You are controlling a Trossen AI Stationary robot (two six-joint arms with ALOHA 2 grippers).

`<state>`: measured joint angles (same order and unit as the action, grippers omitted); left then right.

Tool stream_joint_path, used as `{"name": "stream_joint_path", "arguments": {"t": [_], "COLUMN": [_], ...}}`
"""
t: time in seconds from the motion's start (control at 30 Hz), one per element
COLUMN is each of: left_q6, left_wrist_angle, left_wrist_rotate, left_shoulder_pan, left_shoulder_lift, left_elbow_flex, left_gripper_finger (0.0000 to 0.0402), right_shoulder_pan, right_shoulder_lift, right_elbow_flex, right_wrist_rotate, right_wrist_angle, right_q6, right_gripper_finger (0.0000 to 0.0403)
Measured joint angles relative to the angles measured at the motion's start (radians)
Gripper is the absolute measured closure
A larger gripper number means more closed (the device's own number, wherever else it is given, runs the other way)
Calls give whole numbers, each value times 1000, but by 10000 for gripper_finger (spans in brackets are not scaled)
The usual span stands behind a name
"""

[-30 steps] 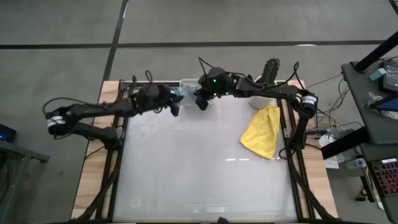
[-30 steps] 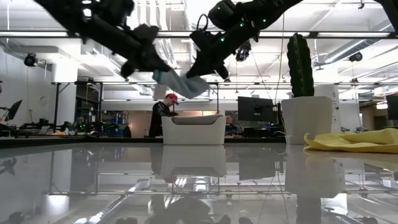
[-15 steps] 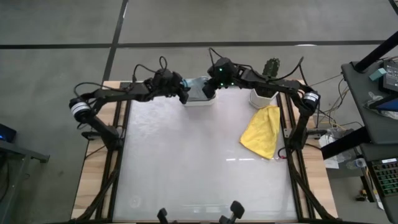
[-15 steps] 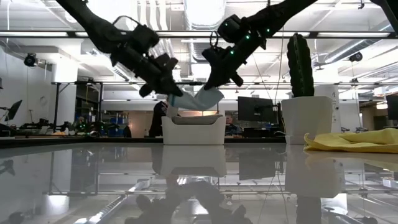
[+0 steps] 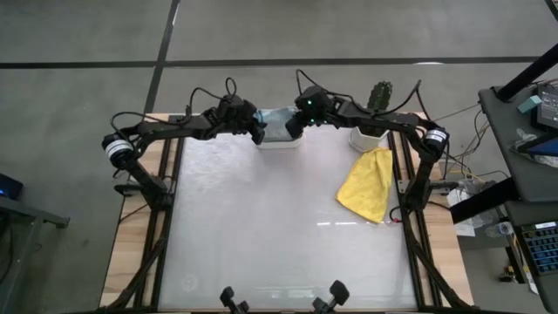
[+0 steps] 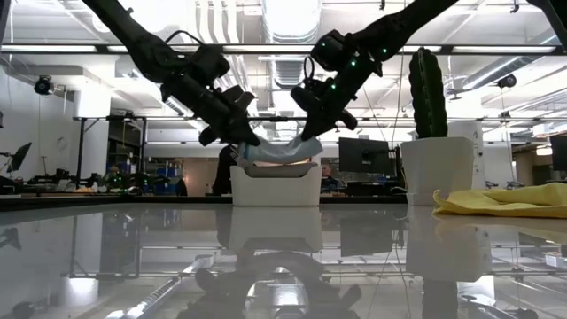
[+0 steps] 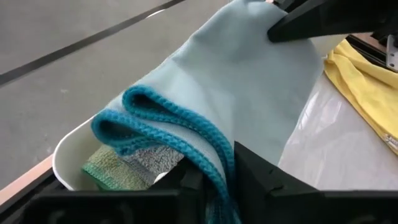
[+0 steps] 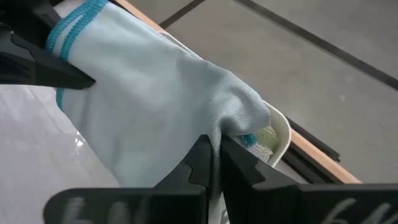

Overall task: Fold microfiber towels
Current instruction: Put the light blue cloth into the bin

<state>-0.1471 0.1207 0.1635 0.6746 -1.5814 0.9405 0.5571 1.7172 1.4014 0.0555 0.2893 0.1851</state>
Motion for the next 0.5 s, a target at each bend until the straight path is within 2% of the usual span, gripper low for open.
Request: {"name": "stream_joint_path", "arguments": {"t": [0.4, 0.5], "left_q6": [-30, -29], "left_wrist_angle": [-5, -6], "left_wrist_rotate": [-42, -51], "left_shoulder_pan": [0, 0], "left_shoulder_lift": [0, 4], "left_elbow_flex": [0, 0], "left_gripper_finger": [273, 247], "right_shoulder_pan": [0, 0], "right_shoulder_lift": [2, 2], "right_elbow_flex": [-34, -44], "right_wrist_rotate": [0, 0], "right_wrist_angle": [-55, -69], "right_q6": [-3, -3], "right_gripper_finger": [390, 378]}}
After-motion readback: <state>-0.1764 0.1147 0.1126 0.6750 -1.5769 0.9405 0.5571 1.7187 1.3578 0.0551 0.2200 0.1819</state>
